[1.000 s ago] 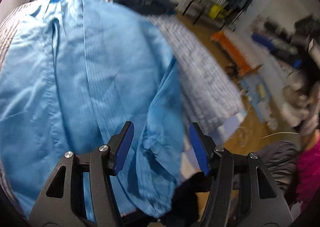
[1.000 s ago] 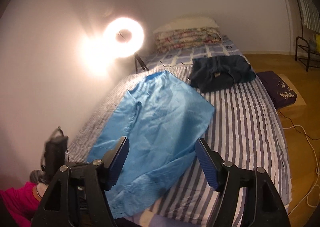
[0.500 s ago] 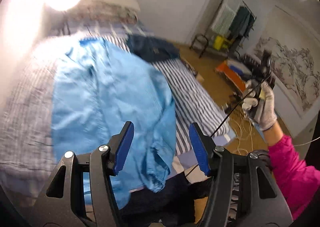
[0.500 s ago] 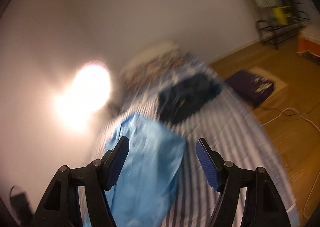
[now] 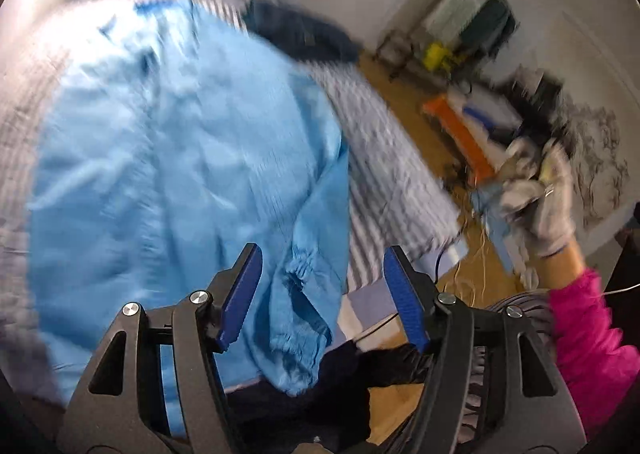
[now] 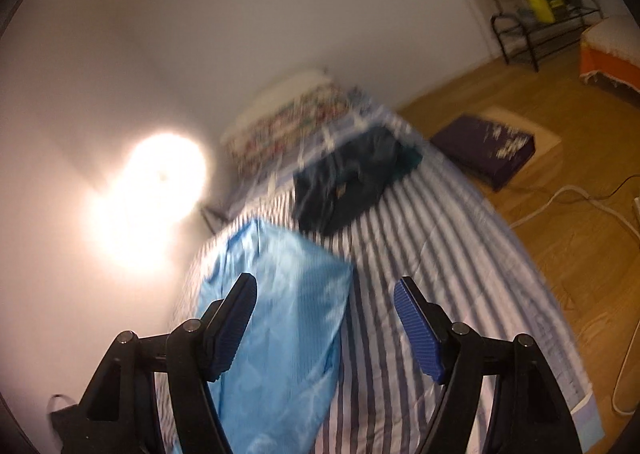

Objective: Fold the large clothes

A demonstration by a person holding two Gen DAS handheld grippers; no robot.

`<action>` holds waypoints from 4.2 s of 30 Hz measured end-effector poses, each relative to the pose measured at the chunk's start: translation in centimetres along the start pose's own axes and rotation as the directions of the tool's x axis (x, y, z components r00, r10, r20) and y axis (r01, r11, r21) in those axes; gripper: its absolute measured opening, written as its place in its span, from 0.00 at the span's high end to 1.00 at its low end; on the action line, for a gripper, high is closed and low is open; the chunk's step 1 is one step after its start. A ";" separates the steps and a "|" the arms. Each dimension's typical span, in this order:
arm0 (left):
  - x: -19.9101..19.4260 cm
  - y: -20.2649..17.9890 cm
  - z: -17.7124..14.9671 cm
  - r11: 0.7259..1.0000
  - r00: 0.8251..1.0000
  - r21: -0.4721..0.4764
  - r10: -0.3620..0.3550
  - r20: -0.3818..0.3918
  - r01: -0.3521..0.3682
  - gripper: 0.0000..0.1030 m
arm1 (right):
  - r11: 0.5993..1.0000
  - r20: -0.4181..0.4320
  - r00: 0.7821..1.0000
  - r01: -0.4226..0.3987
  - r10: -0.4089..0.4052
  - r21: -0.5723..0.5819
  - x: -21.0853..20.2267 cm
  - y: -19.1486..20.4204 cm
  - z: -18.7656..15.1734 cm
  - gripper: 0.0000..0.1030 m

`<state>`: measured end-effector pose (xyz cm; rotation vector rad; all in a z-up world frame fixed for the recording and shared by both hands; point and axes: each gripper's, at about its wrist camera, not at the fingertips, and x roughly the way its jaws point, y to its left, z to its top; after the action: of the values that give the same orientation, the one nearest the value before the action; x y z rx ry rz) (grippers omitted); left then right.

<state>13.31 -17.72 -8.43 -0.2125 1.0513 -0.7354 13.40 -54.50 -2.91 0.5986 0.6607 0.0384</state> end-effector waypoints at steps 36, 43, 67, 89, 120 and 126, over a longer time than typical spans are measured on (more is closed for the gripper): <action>7.5 -1.5 -1.4 0.978 0.977 0.014 -0.209 -0.043 0.210 0.97 | 0.966 -0.411 0.910 0.052 0.059 0.255 22.4 -2.4 -6.2 0.32; 6.9 0.1 -1.7 0.978 0.978 -0.023 -0.208 -0.006 0.208 0.97 | 0.989 -0.406 0.914 0.055 0.007 0.140 24.1 1.8 -5.3 0.97; 2.1 10.2 -7.4 0.941 0.990 -0.315 -0.104 0.091 0.127 0.98 | 0.949 -0.498 0.853 -0.270 0.158 -0.162 28.5 17.8 -8.0 0.65; 3.0 10.6 -7.4 0.946 0.994 -0.307 -0.089 0.059 0.102 0.98 | 0.967 -0.514 0.825 -0.250 0.235 0.040 42.8 20.6 -6.7 0.55; -1.8 8.6 -8.8 0.973 0.999 -0.228 -0.017 0.045 0.026 0.92 | 0.887 -0.463 0.885 -0.177 -0.045 -0.425 9.8 16.9 -17.6 0.56; -8.9 10.6 -8.8 0.979 0.984 -0.187 0.112 0.140 -0.085 0.70 | 0.795 -0.469 0.879 -0.221 -0.090 -0.565 11.7 19.5 -23.1 0.57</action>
<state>8.04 -2.52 -11.70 -0.3635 0.9780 -0.5256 12.13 -23.95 -13.65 -0.0323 1.0492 0.4683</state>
